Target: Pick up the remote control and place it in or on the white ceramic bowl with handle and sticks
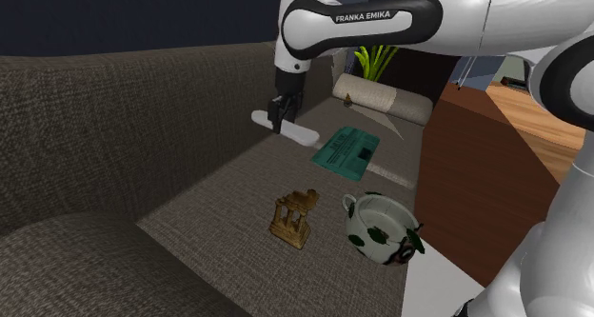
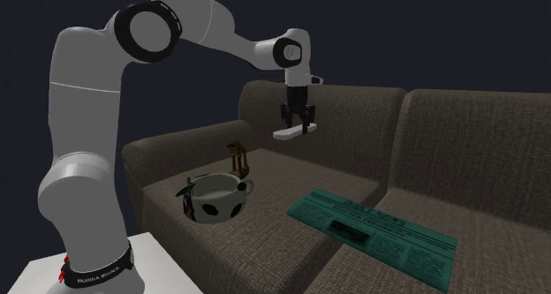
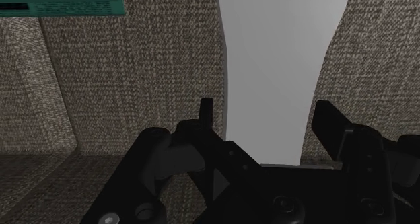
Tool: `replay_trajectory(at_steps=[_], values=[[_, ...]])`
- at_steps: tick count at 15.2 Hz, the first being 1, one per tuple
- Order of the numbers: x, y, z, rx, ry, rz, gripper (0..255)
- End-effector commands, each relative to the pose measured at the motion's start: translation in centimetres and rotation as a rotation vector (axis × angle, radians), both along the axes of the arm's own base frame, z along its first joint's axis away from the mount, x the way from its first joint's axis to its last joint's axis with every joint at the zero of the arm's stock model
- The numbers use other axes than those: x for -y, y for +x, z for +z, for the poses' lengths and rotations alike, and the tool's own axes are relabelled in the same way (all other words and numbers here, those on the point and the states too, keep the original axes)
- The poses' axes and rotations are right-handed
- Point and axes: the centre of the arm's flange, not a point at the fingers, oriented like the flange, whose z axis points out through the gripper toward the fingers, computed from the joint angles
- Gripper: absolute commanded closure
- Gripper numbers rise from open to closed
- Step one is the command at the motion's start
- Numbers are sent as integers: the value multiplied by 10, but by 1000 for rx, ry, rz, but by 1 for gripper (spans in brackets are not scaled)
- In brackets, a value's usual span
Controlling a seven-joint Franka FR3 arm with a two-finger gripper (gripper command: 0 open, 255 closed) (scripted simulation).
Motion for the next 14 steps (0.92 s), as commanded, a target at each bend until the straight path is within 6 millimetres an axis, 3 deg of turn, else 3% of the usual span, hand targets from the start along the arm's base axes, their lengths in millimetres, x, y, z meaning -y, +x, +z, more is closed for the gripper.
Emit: replay_trajectory(at_steps=[1, 14], values=[[6, -19, 3, 0, 0, 0, 255], [56, -183, 6, 0, 0, 0, 255]])
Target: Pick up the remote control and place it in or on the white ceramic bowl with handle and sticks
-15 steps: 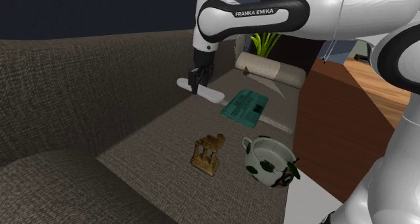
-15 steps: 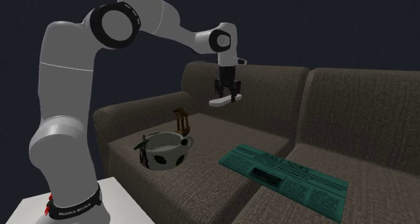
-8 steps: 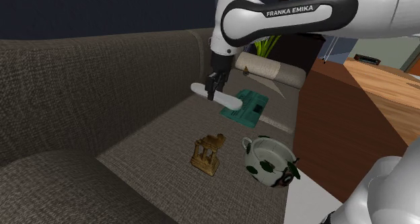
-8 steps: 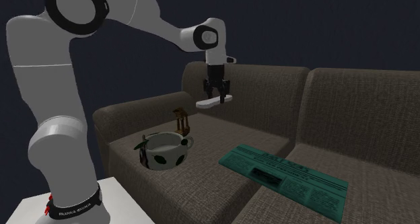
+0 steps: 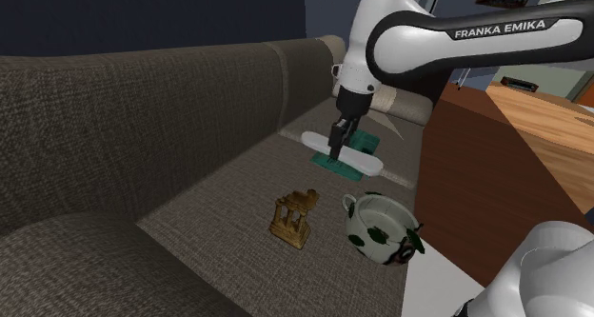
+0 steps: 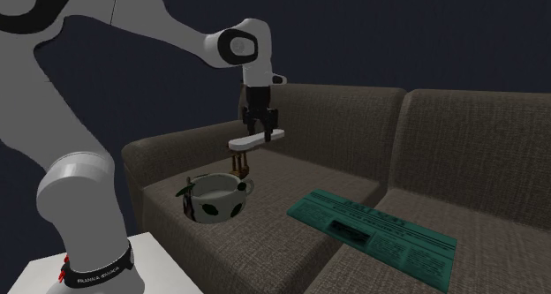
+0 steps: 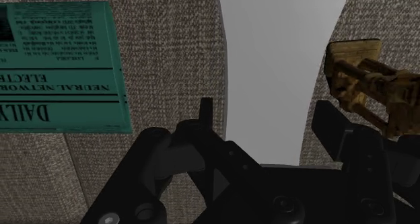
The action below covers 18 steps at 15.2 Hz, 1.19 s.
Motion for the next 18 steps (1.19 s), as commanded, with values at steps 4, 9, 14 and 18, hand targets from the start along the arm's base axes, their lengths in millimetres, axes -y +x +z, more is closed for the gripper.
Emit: replay_trajectory(at_steps=[4, 9, 14, 18], values=[[19, -64, 1, 0, 0, 0, 255], [39, -127, 2, 0, 0, 0, 255], [47, -153, -13, 0, 0, 0, 255], [47, -153, -34, 0, 0, 0, 255]])
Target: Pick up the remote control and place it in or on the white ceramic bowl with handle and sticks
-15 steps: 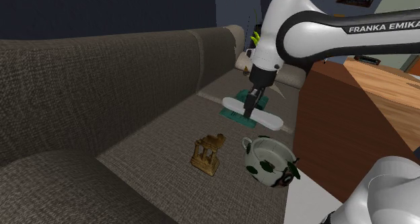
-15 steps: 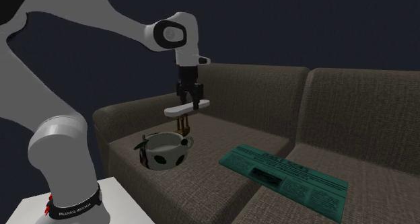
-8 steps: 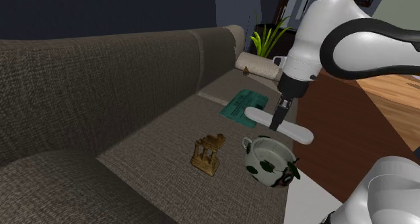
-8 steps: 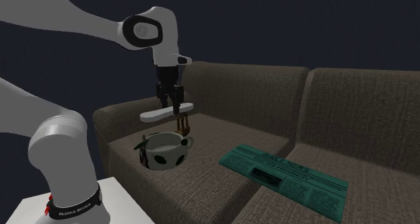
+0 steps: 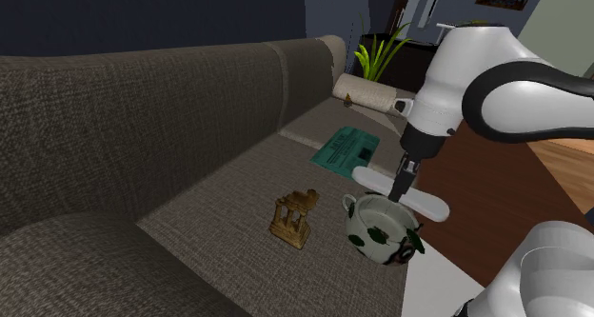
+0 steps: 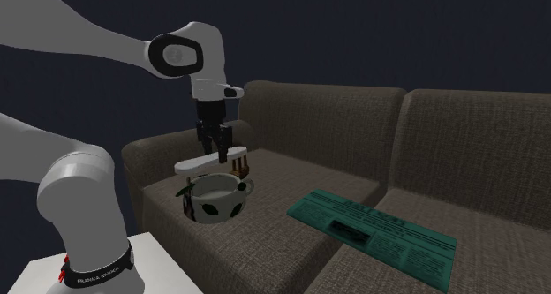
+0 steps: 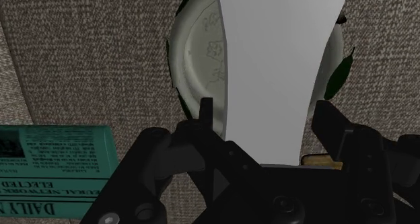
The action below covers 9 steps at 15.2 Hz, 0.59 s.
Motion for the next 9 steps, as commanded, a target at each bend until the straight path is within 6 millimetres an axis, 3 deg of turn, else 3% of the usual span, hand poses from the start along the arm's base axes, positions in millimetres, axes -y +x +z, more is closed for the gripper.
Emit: replay_trajectory(at_steps=[1, 7, 9], values=[[1, -1, -11, 1, 0, 0, 255], [1, -1, -43, 1, 0, 0, 255], [1, -1, -44, 1, 0, 0, 255]])
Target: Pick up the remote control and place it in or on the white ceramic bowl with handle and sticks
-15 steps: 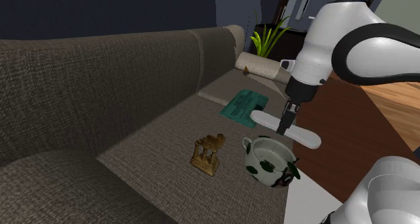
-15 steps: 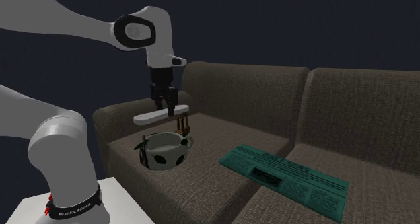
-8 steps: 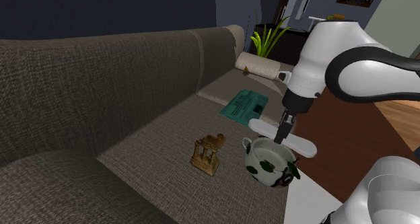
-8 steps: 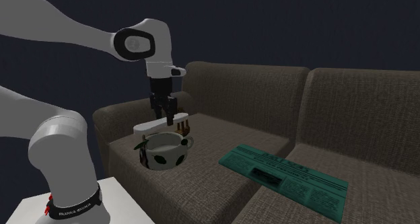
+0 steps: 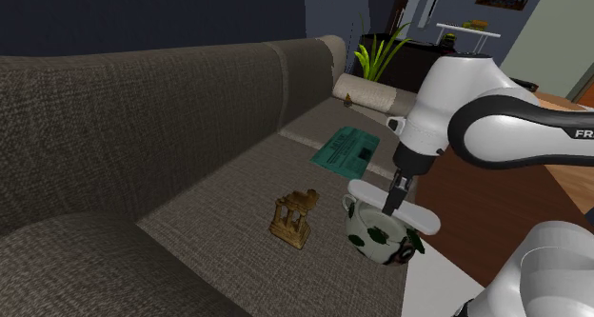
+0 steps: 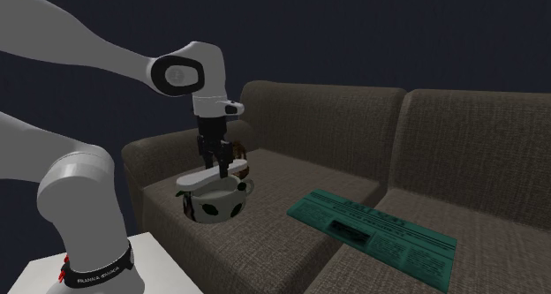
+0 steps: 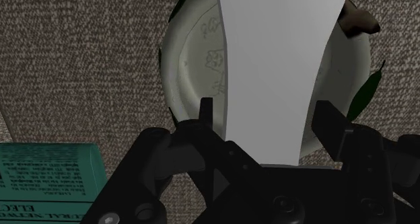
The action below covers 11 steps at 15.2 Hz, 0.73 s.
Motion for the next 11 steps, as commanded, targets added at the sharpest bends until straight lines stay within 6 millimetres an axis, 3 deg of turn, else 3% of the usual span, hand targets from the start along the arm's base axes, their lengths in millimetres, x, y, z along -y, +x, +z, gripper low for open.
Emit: replay_trajectory(at_steps=[1, 6, 7, 11], values=[[-1, 0, -2, 1, 0, 0, 255], [-1, 0, -2, 1, 0, 0, 255], [-1, 0, -2, 1, 0, 0, 0], [-1, 0, -2, 1, 0, 0, 0]])
